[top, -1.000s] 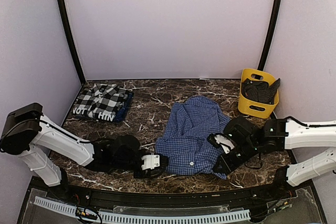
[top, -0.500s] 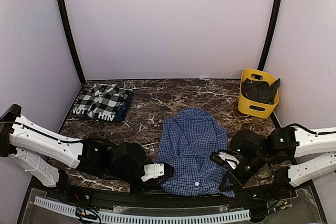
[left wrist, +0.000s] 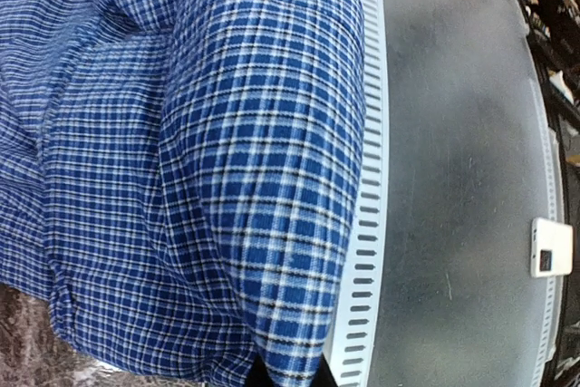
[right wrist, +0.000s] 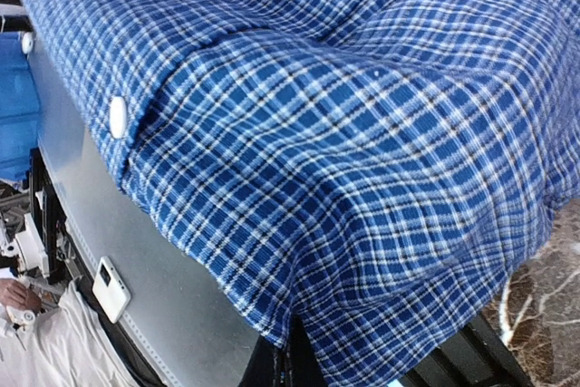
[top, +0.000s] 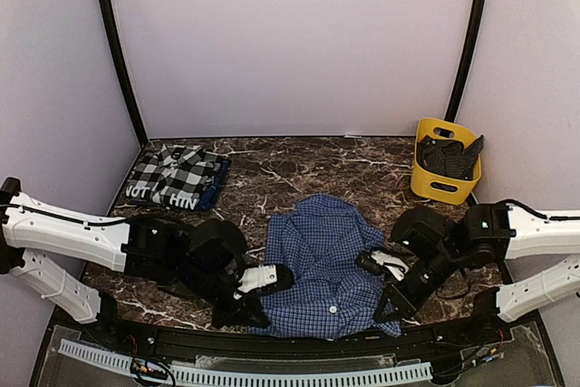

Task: Fold and stack the long sleeve shirts
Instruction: Pick up the 2/3-rectangle-folded shirt from the center of the board, then fold the 2/3-rectangle-folded shirt at the center of the board.

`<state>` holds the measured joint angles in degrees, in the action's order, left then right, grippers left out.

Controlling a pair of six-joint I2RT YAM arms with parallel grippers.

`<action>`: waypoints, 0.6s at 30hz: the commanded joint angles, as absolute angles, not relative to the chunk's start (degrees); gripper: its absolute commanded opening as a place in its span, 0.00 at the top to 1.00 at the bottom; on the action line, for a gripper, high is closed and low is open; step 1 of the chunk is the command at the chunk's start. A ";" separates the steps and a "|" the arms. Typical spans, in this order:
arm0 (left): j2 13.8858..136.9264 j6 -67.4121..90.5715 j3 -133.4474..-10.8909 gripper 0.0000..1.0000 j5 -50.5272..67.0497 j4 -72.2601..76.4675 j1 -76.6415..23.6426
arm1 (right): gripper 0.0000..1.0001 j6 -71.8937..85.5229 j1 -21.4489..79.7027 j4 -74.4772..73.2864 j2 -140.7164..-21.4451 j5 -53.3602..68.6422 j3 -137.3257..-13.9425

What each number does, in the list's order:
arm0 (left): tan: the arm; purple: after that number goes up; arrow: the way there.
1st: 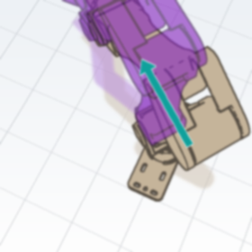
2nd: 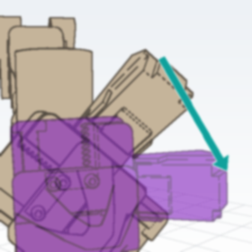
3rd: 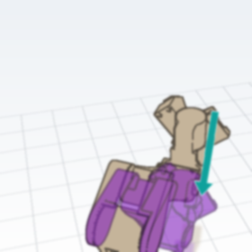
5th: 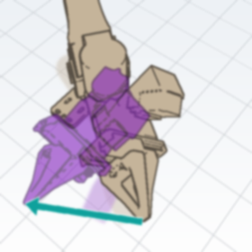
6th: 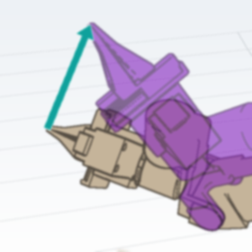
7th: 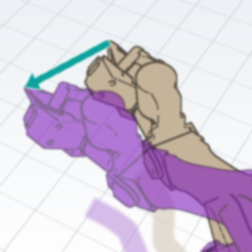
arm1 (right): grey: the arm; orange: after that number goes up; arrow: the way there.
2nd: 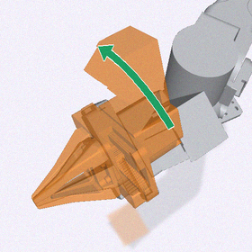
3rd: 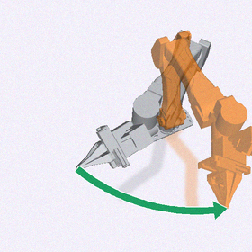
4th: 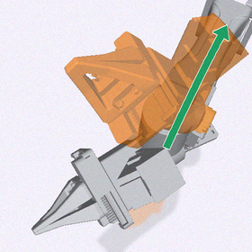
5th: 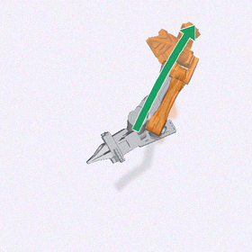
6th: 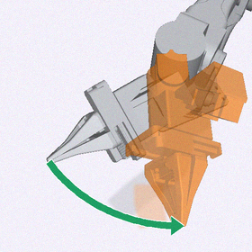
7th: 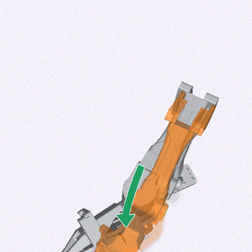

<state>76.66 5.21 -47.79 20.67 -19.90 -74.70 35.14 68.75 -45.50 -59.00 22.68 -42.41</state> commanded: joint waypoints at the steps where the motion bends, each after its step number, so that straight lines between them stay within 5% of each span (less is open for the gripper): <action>1: 74.74 3.77 -52.01 1.00 26.81 -21.95 -66.93 | 1.00 29.11 61.77 -49.10 -62.74 19.15 -48.62; 10: 79.40 3.27 -56.36 1.00 34.71 -17.26 -49.91 | 1.00 18.83 48.86 -50.51 -72.86 18.45 -60.36; 18: 90.15 1.43 -65.39 1.00 38.80 -17.55 -44.14 | 0.80 13.09 43.42 -48.76 -79.43 18.66 -64.37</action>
<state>87.07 3.31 -60.95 34.70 -18.06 -44.84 17.04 44.29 -49.65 -77.87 19.25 -61.95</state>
